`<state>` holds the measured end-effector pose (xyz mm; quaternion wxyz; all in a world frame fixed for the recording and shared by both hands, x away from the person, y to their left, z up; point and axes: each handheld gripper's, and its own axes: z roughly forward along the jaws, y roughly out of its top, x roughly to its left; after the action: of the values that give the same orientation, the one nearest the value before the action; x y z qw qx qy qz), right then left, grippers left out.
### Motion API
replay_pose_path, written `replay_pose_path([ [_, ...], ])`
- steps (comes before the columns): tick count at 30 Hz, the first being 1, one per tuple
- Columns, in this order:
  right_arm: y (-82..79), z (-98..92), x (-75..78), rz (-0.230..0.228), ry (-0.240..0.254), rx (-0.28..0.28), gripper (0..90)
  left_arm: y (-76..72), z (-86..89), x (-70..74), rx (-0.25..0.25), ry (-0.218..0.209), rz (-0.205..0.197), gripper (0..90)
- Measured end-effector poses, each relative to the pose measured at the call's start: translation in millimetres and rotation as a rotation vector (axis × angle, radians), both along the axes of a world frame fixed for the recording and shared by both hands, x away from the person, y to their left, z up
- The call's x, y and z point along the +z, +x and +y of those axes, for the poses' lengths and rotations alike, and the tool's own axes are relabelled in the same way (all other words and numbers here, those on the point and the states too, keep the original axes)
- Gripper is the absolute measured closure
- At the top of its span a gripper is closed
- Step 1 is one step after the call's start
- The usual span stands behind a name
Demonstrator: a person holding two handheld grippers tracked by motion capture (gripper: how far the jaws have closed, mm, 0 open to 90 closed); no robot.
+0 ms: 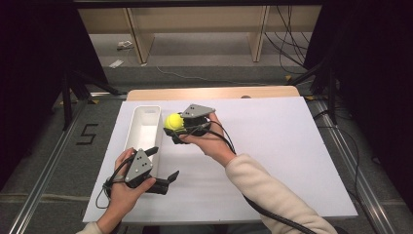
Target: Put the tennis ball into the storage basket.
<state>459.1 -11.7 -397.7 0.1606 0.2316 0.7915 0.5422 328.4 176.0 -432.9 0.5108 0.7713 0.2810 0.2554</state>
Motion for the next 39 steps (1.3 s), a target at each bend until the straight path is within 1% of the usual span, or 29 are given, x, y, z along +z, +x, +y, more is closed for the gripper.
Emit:
replay_pose_path([
  [21,1.6,10.1,-1.4,0.007,-0.014,0.014,27.1,0.0,0.2,0.2,-0.002,0.002,0.000,0.0],
  [39,2.6,16.9,-2.3,0.010,-0.013,0.019,27.1,0.0,0.3,0.0,-0.003,0.002,-0.001,0.0],
])
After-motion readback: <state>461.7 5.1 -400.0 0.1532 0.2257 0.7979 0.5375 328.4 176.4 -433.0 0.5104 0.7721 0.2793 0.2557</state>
